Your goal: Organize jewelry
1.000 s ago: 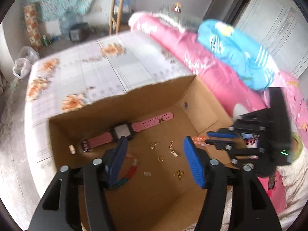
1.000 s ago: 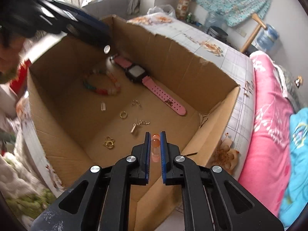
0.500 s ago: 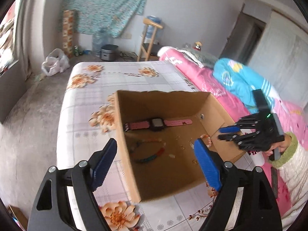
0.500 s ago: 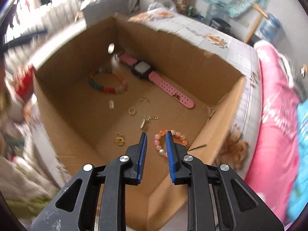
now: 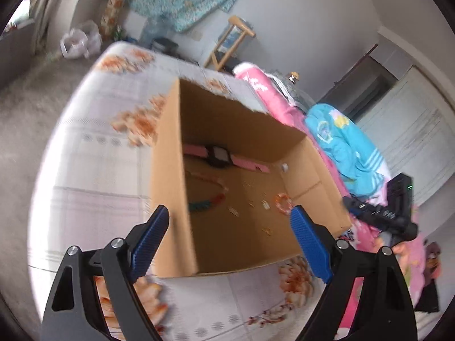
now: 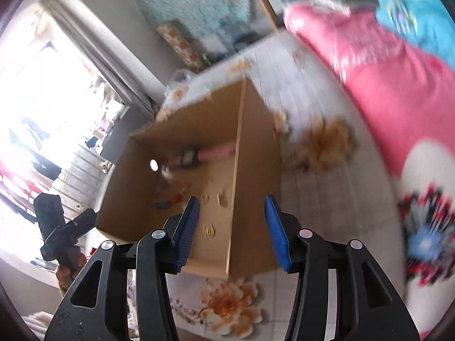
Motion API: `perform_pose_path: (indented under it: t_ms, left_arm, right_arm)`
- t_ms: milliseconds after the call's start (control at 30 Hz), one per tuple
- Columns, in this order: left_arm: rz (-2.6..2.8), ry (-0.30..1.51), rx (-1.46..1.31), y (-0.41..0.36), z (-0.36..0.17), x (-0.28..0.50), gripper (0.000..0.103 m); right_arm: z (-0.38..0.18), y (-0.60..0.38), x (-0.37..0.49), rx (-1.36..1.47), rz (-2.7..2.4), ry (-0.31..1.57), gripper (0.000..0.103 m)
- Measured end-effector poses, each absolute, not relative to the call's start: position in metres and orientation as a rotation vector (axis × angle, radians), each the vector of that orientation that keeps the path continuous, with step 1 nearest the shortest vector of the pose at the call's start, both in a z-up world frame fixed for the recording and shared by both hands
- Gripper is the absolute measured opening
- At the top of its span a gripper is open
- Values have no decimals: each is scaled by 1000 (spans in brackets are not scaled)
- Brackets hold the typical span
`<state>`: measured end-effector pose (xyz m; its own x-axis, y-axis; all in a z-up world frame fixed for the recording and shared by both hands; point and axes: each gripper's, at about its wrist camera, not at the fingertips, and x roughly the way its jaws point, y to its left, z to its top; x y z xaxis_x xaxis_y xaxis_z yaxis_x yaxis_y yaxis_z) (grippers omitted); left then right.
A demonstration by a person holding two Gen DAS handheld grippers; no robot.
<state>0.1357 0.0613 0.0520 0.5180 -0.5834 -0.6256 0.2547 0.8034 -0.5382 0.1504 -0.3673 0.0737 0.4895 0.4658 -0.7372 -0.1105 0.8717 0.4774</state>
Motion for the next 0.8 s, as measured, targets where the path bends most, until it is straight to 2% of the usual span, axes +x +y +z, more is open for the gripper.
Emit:
perform_pose_path:
  t_ms: [467,800]
  left_arm:
    - [-523,933,-421,57,55,103,87]
    - [-527,917,-385,56,59,67,87]
  right_arm:
    - [67,-357,120,366,322,1040,49]
    - [62,-361,79,395,303,1000,50]
